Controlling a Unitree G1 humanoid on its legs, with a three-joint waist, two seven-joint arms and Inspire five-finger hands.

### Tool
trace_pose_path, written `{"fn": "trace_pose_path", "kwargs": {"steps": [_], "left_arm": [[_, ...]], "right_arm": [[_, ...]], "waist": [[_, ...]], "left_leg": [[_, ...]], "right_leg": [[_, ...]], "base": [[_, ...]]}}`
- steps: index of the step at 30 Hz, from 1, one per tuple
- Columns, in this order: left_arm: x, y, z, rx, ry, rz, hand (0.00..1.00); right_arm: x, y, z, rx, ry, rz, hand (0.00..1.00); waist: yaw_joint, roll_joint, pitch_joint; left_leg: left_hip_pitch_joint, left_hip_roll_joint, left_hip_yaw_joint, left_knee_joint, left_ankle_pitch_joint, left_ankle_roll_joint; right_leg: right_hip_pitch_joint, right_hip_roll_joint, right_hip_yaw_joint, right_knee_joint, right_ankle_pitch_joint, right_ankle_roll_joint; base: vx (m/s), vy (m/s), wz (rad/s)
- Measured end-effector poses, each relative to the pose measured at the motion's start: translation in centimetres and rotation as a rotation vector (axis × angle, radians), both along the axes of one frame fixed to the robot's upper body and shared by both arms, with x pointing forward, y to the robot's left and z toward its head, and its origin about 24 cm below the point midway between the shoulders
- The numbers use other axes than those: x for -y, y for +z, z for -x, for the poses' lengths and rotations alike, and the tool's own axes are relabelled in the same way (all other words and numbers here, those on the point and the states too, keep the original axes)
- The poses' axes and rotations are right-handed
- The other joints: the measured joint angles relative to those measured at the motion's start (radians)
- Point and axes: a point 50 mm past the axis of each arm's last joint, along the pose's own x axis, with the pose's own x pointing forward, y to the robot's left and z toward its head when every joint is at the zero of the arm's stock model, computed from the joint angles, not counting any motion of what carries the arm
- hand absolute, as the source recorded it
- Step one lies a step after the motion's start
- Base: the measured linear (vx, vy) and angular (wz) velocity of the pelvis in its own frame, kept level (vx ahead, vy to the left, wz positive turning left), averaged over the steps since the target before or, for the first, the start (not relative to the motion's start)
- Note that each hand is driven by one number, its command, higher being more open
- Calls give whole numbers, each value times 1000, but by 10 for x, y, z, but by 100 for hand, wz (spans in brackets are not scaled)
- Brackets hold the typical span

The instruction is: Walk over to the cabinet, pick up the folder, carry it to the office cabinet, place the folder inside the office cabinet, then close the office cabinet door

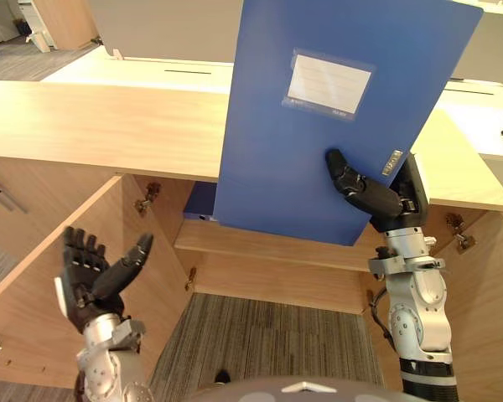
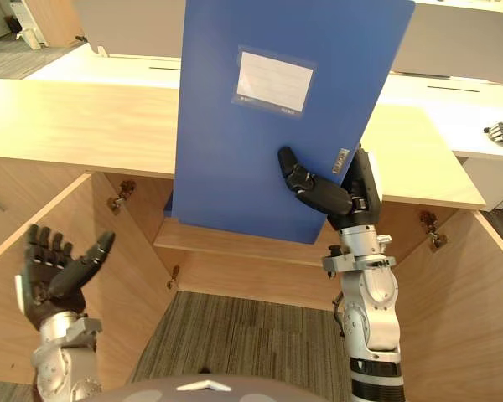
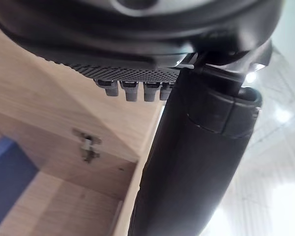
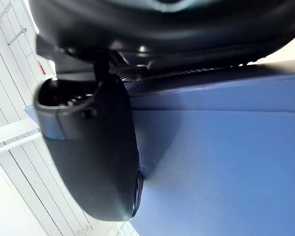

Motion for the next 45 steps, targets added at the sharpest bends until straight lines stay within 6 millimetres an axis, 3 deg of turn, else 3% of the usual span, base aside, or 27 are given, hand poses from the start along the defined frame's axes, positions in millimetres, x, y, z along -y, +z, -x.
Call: {"fn": "trace_pose_path", "kwargs": {"steps": [7, 16, 19, 24, 27, 32, 34, 39, 42, 45], "left_arm": [[19, -38, 2, -191, -93, 49, 100], [34, -97, 19, -530, -209, 59, 100], [37, -124, 28, -712, -314, 37, 100], [34, -147, 42, -894, -374, 31, 100], [31, -148, 34, -906, -394, 12, 100], [24, -137, -13, -835, -397, -45, 100], [22, -131, -27, -800, -395, -56, 100], [22, -112, -61, -688, -406, -94, 100], [25, -101, -79, -628, -414, -118, 100], [31, -83, -102, -536, -418, -144, 100]], "right_arm": [[-21, -10, -1, -53, 58, 31, 0], [-54, -32, 2, -142, 164, 146, 0], [-68, -48, 4, -192, 221, 265, 0], [-85, -80, 8, -289, 324, 460, 0], [-84, -86, 2, -303, 329, 552, 0], [-84, -51, -34, -152, 257, 648, 0], [-83, -41, -41, -108, 235, 676, 0], [-78, -27, -50, -59, 198, 708, 0], [-78, -24, -50, -48, 183, 694, 0], [-77, -8, -50, 8, 144, 649, 0]], "waist": [[1, -7, 4], [3, -9, 12], [3, -13, 15], [3, -15, 44], [9, -11, 114], [6, 22, 302], [6, 27, 340], [7, 37, 415], [9, 39, 418], [12, 42, 429]], "left_leg": [[-3, 1, -1, 0, 0, 0], [-19, 4, 11, 0, -2, -3], [-20, 9, 18, 1, -3, -6], [-43, 25, 36, 1, -4, -10], [-93, 34, 44, 22, -1, -15], [-336, 64, 48, 278, -73, -8], [-417, 73, 41, 364, -99, -7], [-599, 90, 32, 530, -147, -10], [-723, 109, 28, 638, -182, -12], [-838, 139, 20, 748, -222, -9]], "right_leg": [[-3, 1, -1, -1, -1, -1], [-26, 3, 10, 1, -1, -2], [-28, 7, 18, -5, -1, -3], [-60, 24, 38, -8, 7, -14], [-127, 28, 51, 32, 6, -19], [-347, 27, 81, 225, -29, -33], [-431, 24, 85, 318, -61, -37], [-620, 14, 92, 498, -117, -43], [-742, 16, 98, 593, -143, -46], [-847, 25, 102, 682, -171, -49]], "base": [[0, 0, 0], [-8, 2, -3], [6, -3, -7], [-14, -18, -12], [-67, -12, -12], [-145, -1, -10], [-170, -25, 0], [-162, -20, 1], [-113, 4, -8], [-87, 5, -10]]}}
